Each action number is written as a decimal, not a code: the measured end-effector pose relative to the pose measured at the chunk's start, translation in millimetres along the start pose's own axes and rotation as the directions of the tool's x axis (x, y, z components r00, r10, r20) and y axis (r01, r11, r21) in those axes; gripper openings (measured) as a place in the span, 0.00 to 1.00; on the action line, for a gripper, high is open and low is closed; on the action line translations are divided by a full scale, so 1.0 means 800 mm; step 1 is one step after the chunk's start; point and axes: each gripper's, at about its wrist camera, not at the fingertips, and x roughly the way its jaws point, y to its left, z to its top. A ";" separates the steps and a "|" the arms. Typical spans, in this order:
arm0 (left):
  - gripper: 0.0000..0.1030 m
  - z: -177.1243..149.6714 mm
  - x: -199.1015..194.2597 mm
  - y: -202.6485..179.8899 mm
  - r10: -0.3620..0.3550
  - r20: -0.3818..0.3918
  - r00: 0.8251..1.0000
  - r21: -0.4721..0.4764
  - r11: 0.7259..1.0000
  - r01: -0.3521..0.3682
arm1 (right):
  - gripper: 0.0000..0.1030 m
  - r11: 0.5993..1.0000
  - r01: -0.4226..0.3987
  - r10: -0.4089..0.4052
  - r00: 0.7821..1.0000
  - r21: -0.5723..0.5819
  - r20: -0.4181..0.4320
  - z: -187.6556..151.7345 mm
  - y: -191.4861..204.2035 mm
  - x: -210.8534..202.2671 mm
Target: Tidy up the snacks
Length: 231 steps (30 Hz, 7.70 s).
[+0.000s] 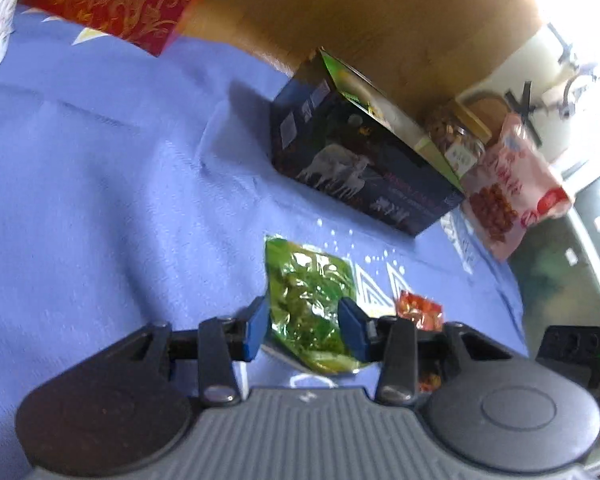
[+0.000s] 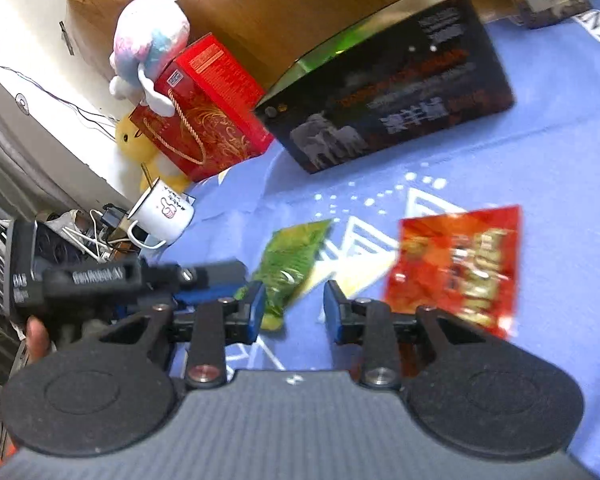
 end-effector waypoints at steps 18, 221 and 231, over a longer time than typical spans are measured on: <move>0.49 -0.023 -0.011 0.014 -0.111 0.052 0.992 -0.155 0.981 0.118 | 0.10 0.940 -0.153 0.125 0.986 0.306 0.107 -0.011 -0.048 -0.005; 1.00 -0.160 -0.061 -0.248 0.399 0.479 0.782 0.345 0.734 -0.585 | 1.00 0.900 0.420 -0.359 0.865 -0.116 0.350 -0.095 0.068 -0.155; 1.00 -0.174 -0.069 -0.251 0.418 0.481 0.770 0.327 0.730 -0.601 | 1.00 0.876 0.466 -0.393 0.840 -0.126 0.374 -0.108 0.080 -0.163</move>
